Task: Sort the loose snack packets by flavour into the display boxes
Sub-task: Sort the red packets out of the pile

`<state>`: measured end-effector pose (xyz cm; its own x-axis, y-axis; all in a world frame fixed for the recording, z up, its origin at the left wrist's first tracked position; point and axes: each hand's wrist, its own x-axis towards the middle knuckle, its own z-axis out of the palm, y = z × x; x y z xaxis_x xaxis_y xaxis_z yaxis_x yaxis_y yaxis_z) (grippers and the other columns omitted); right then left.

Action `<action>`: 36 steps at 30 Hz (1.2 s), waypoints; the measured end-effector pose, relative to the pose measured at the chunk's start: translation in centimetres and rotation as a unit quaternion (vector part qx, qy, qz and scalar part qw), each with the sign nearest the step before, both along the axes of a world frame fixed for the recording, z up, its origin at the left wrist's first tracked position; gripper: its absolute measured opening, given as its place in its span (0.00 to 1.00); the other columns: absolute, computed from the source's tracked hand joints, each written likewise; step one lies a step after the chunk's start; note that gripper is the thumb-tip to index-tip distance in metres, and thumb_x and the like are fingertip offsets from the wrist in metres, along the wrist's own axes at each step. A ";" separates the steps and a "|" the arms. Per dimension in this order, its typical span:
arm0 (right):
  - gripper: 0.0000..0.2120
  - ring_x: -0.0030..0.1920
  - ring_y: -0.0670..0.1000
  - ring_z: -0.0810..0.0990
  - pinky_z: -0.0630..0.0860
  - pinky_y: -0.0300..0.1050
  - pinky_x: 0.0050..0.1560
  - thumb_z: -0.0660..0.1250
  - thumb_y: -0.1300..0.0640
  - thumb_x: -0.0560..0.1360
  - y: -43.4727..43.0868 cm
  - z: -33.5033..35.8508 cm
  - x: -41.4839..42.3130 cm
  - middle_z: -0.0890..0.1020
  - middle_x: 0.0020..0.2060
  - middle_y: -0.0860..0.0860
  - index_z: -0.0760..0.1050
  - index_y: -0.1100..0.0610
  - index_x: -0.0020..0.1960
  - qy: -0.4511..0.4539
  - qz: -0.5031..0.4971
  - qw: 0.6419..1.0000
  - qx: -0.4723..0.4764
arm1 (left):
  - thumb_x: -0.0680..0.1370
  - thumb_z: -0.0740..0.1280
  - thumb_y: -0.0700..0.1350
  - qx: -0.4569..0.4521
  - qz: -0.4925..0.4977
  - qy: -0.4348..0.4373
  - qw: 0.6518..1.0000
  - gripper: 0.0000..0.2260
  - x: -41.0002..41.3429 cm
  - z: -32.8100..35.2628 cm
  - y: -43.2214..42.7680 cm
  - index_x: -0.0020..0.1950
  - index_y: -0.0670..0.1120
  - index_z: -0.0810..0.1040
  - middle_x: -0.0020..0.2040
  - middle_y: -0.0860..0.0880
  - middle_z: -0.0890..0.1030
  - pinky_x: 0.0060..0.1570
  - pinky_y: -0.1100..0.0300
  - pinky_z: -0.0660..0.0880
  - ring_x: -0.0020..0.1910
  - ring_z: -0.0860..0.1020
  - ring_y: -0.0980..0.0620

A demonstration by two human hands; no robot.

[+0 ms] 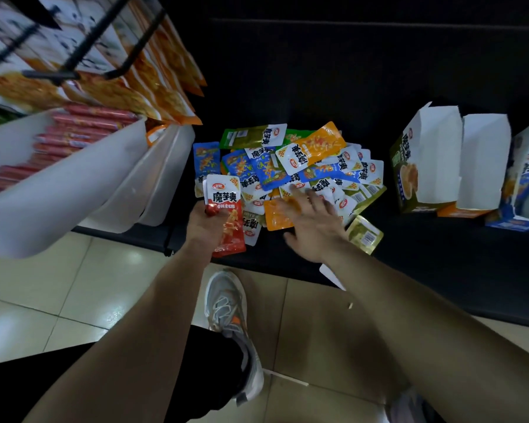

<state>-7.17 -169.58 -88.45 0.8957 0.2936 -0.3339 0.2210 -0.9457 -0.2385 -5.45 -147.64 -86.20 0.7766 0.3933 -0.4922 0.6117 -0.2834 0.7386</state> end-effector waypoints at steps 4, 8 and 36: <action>0.36 0.78 0.60 0.31 0.38 0.66 0.77 0.53 0.35 0.80 0.5 -2.3 1.0 0.32 0.79 0.48 0.36 0.39 0.80 0.048 0.042 0.996 -0.067 | 0.79 0.68 0.42 -0.018 0.006 -0.012 1.000 0.13 0.5 0.0 0.2 0.63 0.47 0.77 0.53 0.47 0.80 0.58 0.48 0.77 0.54 0.80 0.44; 0.36 0.78 0.60 0.31 0.38 0.65 0.77 0.52 0.36 0.81 -3.8 -2.6 0.3 0.30 0.78 0.48 0.34 0.40 0.80 0.033 0.017 0.994 -0.103 | 0.79 0.68 0.42 -0.041 -0.006 -0.022 0.999 0.14 1.0 -0.2 -0.5 0.65 0.47 0.77 0.56 0.47 0.81 0.61 0.46 0.76 0.57 0.79 0.44; 0.11 0.48 0.48 0.84 0.78 0.39 0.35 0.75 0.57 0.75 -18.0 8.0 -7.6 0.84 0.48 0.47 0.75 0.50 0.54 0.053 -0.413 0.785 0.459 | 0.78 0.71 0.48 -0.174 -0.266 -0.018 0.948 0.11 -3.7 5.7 -22.8 0.59 0.50 0.77 0.53 0.50 0.84 0.53 0.46 0.81 0.51 0.83 0.50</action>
<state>-14.80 -187.56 -80.43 0.8886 -0.2110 -0.4072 -0.4441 -0.1743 -0.8789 -9.12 -170.42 -80.50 0.8383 -0.2393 -0.4899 0.4236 -0.2797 0.8616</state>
